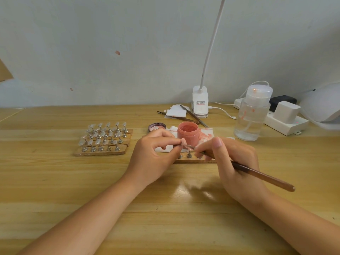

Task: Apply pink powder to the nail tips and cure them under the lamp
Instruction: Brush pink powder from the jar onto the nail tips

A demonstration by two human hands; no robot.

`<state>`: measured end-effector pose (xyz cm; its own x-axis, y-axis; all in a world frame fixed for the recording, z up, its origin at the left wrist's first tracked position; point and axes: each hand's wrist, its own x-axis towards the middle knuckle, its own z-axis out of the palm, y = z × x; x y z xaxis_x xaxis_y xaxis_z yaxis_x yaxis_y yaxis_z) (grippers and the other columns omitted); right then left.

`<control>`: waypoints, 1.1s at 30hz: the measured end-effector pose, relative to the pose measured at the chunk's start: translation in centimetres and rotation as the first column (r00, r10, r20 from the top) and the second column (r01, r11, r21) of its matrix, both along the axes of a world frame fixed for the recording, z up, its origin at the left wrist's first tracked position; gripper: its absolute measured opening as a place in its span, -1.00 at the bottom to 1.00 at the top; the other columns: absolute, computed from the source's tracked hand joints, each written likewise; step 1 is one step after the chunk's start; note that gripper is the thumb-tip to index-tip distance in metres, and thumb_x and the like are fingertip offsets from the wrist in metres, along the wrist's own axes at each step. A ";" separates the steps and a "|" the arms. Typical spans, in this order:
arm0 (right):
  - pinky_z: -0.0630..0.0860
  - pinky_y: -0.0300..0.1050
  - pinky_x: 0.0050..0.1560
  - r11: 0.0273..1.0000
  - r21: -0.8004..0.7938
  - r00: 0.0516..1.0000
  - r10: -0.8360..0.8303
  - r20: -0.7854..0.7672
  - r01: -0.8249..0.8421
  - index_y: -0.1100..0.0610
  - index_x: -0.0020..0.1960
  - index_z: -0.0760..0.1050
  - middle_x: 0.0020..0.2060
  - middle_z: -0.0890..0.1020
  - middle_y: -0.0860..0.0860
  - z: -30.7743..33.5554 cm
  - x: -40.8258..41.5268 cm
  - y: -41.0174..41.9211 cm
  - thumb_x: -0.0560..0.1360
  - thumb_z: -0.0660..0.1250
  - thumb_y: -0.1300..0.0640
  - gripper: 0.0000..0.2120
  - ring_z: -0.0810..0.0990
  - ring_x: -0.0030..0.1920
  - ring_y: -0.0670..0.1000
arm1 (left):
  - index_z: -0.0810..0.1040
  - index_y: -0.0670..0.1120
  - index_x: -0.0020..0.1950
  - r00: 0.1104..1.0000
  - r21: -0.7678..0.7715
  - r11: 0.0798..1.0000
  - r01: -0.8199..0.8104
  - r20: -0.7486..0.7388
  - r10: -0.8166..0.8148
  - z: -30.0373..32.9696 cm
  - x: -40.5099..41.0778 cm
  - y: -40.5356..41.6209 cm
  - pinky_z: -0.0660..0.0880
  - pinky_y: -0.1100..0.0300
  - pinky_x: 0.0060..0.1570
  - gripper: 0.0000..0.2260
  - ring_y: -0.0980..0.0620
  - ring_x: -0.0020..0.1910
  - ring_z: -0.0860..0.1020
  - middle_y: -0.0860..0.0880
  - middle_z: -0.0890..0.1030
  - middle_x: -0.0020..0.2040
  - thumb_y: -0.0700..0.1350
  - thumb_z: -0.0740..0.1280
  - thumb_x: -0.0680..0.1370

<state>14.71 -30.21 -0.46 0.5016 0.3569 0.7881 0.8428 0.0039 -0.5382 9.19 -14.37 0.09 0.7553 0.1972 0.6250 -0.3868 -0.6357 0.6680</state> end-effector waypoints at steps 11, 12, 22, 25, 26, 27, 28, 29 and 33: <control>0.47 -0.38 -0.28 0.995 0.075 0.984 0.084 -0.159 -0.073 0.01 -0.17 0.57 -0.31 0.61 -0.25 0.6 -0.5 0.2 0.54 0.06 0.03 -0.68 0.59 -0.25 -0.21 | 0.62 0.01 -0.05 0.998 -0.002 0.999 0.043 0.037 -0.043 -0.2 0.2 0.1 0.37 0.42 -0.21 -0.85 0.23 -0.22 0.49 0.13 0.59 -0.24 -0.12 0.38 0.40; 0.46 -0.38 -0.27 0.995 0.057 0.980 0.094 -0.178 -0.085 0.03 -0.18 0.58 -0.31 0.61 -0.25 0.5 -0.4 0.2 0.54 0.06 0.02 -0.67 0.59 -0.26 -0.20 | 0.62 -0.02 -0.03 0.998 0.008 0.999 0.042 0.038 -0.042 -0.2 0.3 0.1 0.38 0.43 -0.20 -0.84 0.24 -0.20 0.49 0.12 0.59 -0.24 -0.14 0.38 0.40; 0.49 -0.22 -0.29 0.993 0.079 0.966 0.100 -0.236 -0.084 0.07 -0.18 0.59 -0.31 0.65 -0.04 0.6 -0.4 0.3 0.54 0.05 0.00 -0.64 0.57 -0.34 -0.06 | 0.63 -0.03 -0.08 0.995 0.027 0.998 0.052 0.078 -0.054 -0.3 0.4 0.1 0.37 0.47 -0.11 -0.85 0.31 -0.18 0.52 0.19 0.61 -0.23 -0.10 0.37 0.38; 0.47 -0.27 -0.33 0.988 0.114 0.928 0.140 -0.346 -0.106 0.11 -0.29 0.60 -0.40 0.64 0.04 0.4 -0.5 0.1 0.50 0.08 -0.09 -0.57 0.56 -0.40 -0.06 | 0.62 -0.03 -0.09 0.995 0.022 0.999 0.047 0.089 -0.049 -0.3 0.5 0.2 0.36 0.47 -0.13 -0.86 0.34 -0.19 0.51 0.23 0.61 -0.27 -0.11 0.37 0.37; 0.47 -0.28 -0.35 0.987 0.124 0.926 0.140 -0.352 -0.102 0.12 -0.31 0.60 -0.42 0.63 0.07 0.4 -0.5 0.1 0.49 0.07 -0.09 -0.55 0.55 -0.42 -0.06 | 0.62 -0.01 -0.10 0.995 0.011 0.999 0.046 0.089 -0.047 -0.3 0.5 0.2 0.37 0.46 -0.14 -0.87 0.33 -0.19 0.51 0.25 0.61 -0.28 -0.11 0.37 0.37; 0.46 -0.28 -0.35 0.987 0.129 0.932 0.136 -0.336 -0.097 0.12 -0.31 0.60 -0.41 0.63 0.07 0.4 -0.6 0.1 0.50 0.06 -0.08 -0.55 0.55 -0.43 -0.07 | 0.62 0.00 -0.11 0.995 0.000 0.999 0.048 0.088 -0.048 -0.3 0.5 0.2 0.39 0.44 -0.16 -0.87 0.31 -0.19 0.51 0.27 0.61 -0.29 -0.10 0.38 0.37; 0.47 -0.27 -0.35 0.987 0.132 0.941 0.133 -0.311 -0.096 0.12 -0.28 0.60 -0.38 0.63 0.06 0.5 -0.6 0.1 0.52 0.06 -0.05 -0.57 0.55 -0.41 -0.07 | 0.63 0.00 -0.11 0.995 -0.006 0.999 0.050 0.088 -0.049 -0.3 0.5 0.2 0.41 0.40 -0.19 -0.87 0.27 -0.20 0.52 0.27 0.62 -0.28 -0.10 0.38 0.37; 0.48 -0.26 -0.34 0.986 0.134 0.948 0.133 -0.289 -0.097 0.12 -0.24 0.59 -0.33 0.64 0.03 0.6 -0.6 0.2 0.53 0.05 -0.02 -0.59 0.56 -0.38 -0.08 | 0.63 -0.01 -0.11 0.995 -0.007 0.999 0.049 0.088 -0.048 -0.3 0.5 0.2 0.42 0.35 -0.22 -0.87 0.23 -0.21 0.52 0.26 0.62 -0.26 -0.10 0.38 0.36; 0.47 -0.27 -0.34 0.988 0.112 0.918 0.145 -0.369 -0.111 0.16 -0.28 0.60 -0.37 0.65 0.05 0.5 -0.6 0.3 0.56 0.11 0.00 -0.59 0.56 -0.40 -0.04 | 0.62 0.00 -0.10 0.996 -0.033 0.999 0.027 0.089 -0.024 -0.3 0.5 0.2 0.43 0.23 -0.27 -0.85 0.15 -0.26 0.50 0.26 0.62 -0.27 -0.07 0.38 0.34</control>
